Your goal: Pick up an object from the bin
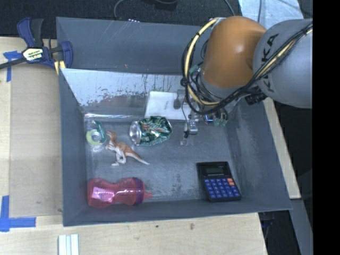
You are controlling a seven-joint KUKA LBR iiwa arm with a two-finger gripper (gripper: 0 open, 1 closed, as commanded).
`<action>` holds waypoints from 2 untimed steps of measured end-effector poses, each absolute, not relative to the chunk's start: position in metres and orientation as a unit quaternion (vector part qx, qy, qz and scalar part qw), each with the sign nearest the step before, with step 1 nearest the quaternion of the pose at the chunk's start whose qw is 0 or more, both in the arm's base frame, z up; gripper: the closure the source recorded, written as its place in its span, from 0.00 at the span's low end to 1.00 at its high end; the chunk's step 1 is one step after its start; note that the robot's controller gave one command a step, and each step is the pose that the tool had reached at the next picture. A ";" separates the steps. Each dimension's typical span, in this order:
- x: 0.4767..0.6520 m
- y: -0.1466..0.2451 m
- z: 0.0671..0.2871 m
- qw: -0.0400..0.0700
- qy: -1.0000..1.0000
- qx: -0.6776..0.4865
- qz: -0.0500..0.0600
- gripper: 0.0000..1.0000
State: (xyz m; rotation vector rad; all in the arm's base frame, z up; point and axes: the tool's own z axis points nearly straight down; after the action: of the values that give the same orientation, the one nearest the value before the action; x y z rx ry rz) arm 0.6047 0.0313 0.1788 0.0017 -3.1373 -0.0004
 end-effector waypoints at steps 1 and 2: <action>0.606 0.031 0.184 -0.002 -1.000 0.000 0.000 0.00; 0.619 0.053 0.130 -0.004 -1.000 0.016 0.000 0.00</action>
Offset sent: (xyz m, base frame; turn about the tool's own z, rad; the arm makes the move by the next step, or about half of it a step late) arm 0.0223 0.0446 -0.1088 -0.0601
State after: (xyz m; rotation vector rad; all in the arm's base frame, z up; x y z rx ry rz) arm 0.6191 0.0528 0.1302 0.0491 -3.1491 -0.0003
